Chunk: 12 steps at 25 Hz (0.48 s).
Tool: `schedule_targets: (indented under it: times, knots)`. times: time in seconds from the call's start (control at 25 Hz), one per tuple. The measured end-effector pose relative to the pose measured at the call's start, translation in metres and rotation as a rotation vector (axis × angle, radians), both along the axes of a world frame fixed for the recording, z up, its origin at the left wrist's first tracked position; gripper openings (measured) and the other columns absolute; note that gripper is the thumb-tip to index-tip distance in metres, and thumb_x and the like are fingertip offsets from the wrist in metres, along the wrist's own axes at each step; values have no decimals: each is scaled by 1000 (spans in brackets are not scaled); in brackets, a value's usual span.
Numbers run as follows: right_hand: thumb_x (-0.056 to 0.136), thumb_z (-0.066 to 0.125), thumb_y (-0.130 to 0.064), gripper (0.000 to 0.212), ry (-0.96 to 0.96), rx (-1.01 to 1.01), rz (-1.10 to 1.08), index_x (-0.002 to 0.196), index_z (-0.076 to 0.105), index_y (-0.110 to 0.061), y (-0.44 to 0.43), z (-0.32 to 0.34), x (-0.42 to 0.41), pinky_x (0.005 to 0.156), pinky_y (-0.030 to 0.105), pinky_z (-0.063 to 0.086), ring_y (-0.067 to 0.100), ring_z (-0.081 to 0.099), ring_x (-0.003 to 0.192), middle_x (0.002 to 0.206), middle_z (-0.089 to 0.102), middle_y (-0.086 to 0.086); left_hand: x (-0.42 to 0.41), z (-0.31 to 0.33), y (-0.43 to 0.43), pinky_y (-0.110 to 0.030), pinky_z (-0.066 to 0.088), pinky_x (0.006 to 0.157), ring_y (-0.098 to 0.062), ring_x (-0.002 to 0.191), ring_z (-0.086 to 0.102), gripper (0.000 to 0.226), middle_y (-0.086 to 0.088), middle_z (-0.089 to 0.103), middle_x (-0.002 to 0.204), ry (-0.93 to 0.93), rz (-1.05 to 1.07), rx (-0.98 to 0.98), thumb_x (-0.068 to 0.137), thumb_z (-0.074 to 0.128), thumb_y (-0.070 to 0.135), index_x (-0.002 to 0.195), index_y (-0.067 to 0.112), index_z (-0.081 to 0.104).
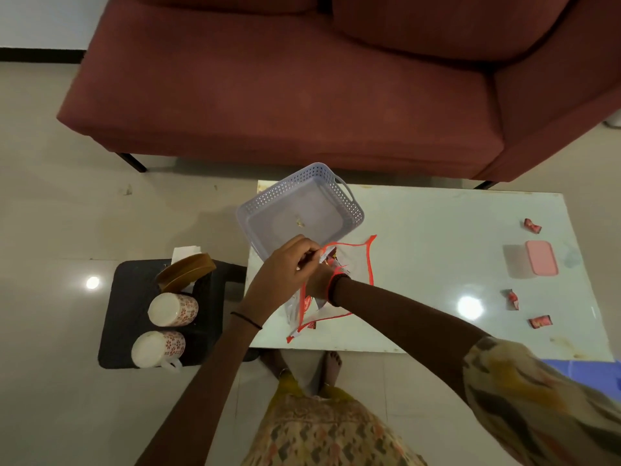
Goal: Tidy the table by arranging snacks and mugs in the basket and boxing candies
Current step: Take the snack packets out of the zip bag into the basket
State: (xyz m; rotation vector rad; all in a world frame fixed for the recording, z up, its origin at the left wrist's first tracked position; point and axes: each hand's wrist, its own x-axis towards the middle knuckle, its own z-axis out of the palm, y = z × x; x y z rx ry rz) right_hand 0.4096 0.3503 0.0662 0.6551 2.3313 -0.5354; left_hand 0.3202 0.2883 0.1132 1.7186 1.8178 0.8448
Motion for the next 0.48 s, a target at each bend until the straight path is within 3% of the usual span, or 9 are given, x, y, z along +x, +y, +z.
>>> schedule_targets:
  times: [0.08,0.24,0.32,0.48]
  knots:
    - [101,34,-12,34,64,-6,-24,132,46,-2,-4,-3,-3,106,33,38,31,47,129,135,53,16,-1,-1,0,-14,44,72,-16,77,58,12,-12,63,88,-20,21,28,91,55,10,93,0,61]
    - [93,51,-2,33,102,-35,-52,125,53,1,-4,4,-11,98,38,44,35,53,123,132,56,21,-14,-1,-2,-3,41,66,-8,69,52,10,-3,58,82,-70,60,44,90,56,11,89,1,60]
    - [94,49,-4,31,75,-65,-12,123,56,1,-3,-1,-19,97,37,46,34,56,120,127,60,19,-26,0,0,-1,40,67,-6,66,50,10,2,55,82,-89,79,49,90,56,11,90,1,60]
    - [99,42,-8,30,17,-89,97,123,58,1,1,8,-39,103,32,45,28,59,114,124,62,17,-52,2,6,2,41,69,-3,67,52,10,-7,62,84,-90,110,40,90,57,11,90,2,61]
